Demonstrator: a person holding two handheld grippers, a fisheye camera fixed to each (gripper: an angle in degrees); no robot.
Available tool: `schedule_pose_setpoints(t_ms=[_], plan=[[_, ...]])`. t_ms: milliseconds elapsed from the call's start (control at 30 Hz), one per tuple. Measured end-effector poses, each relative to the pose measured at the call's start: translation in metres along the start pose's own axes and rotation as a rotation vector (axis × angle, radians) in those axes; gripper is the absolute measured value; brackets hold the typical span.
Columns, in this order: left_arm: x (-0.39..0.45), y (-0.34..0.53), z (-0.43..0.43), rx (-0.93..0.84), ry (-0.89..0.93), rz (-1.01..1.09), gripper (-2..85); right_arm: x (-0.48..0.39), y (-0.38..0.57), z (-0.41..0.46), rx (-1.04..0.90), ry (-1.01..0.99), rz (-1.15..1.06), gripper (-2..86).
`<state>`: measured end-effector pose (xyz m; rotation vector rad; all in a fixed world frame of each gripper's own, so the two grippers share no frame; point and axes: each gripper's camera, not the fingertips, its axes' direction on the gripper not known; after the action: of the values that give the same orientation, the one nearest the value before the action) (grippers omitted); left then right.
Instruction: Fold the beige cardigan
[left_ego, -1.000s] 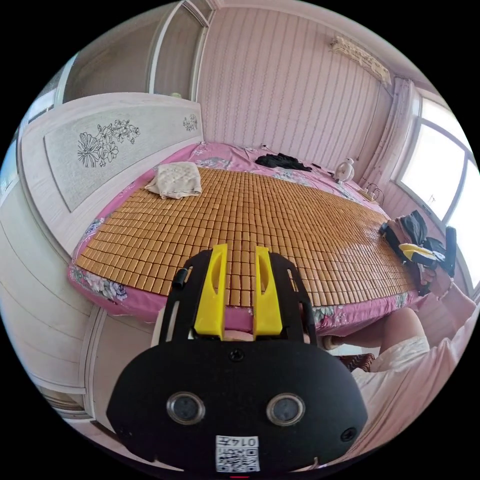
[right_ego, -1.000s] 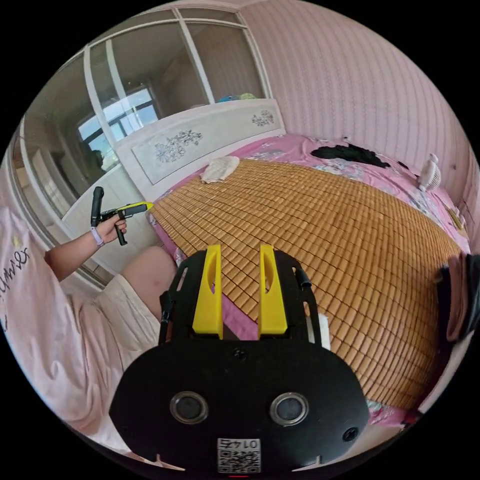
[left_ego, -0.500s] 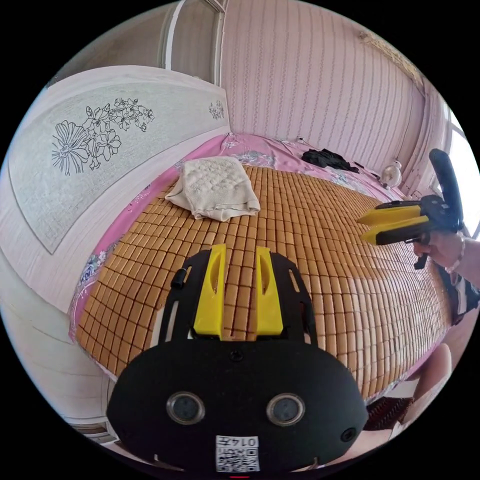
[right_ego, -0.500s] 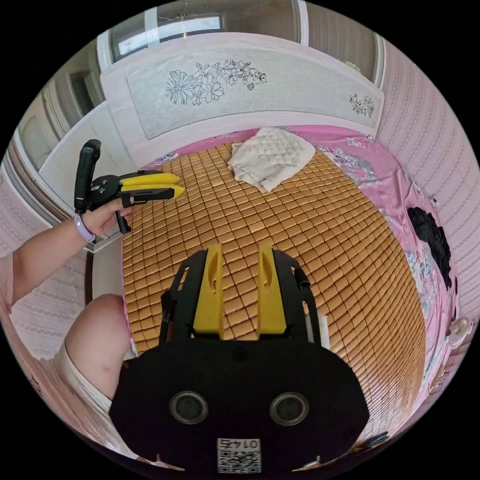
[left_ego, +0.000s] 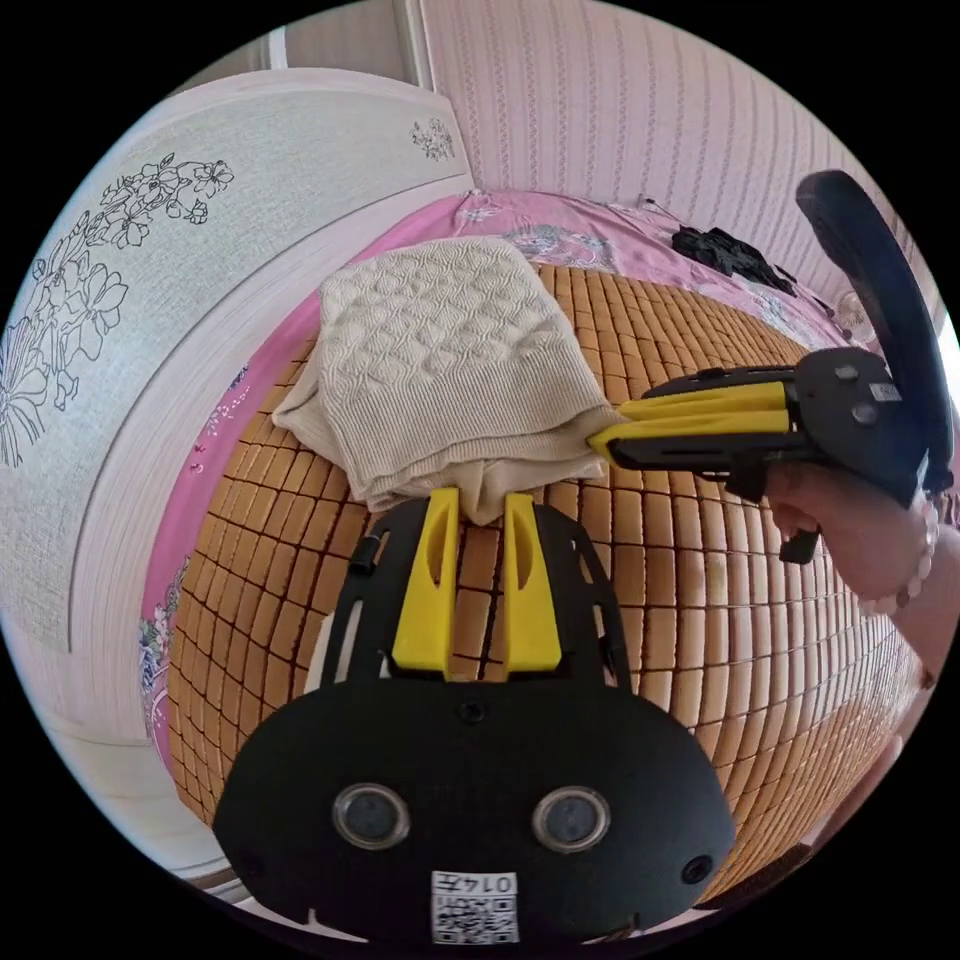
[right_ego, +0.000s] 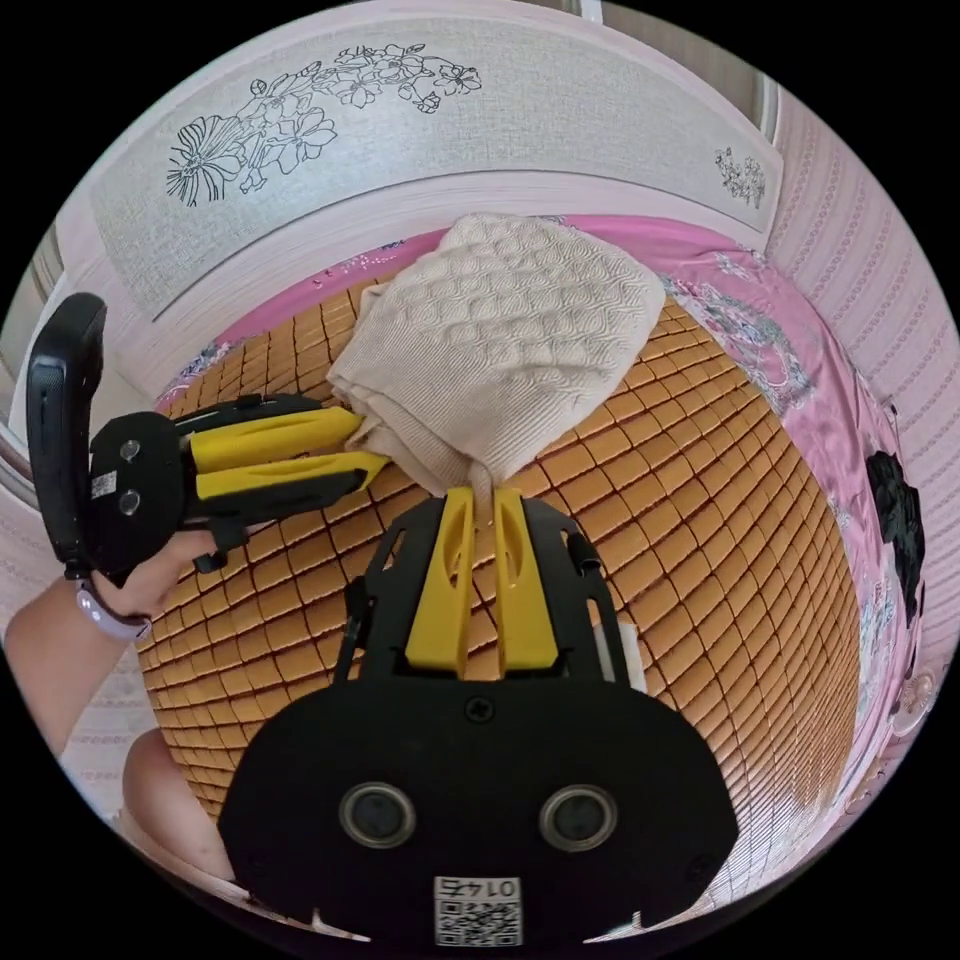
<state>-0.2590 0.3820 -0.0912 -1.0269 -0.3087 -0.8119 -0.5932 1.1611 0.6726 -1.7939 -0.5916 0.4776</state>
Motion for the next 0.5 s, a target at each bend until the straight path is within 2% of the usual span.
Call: schedule_pose_setpoints(t_ms=[100,167,300,367,500], plan=[[0.005,0.012,-0.015,-0.006,0.091,-0.005,0.3,0.006,0.043,-0.031,0.042,-0.005,-0.051,1.8],[0.024,0.044,-0.037,0.010,0.241,0.011,-0.4,0.007,0.086,-0.050,0.018,-0.062,-0.026,1.4],[0.090,0.115,-0.082,-0.019,0.392,0.110,-0.7,-0.020,0.234,-0.112,-0.018,-0.083,-0.006,1.0],[0.139,0.158,-0.121,-0.029,0.500,0.175,-0.8,-0.034,0.303,-0.145,-0.020,-0.089,0.045,0.9],[0.205,0.215,-0.177,-0.012,0.617,0.208,-0.8,-0.061,0.450,-0.219,-0.025,-0.124,0.288,0.6]])
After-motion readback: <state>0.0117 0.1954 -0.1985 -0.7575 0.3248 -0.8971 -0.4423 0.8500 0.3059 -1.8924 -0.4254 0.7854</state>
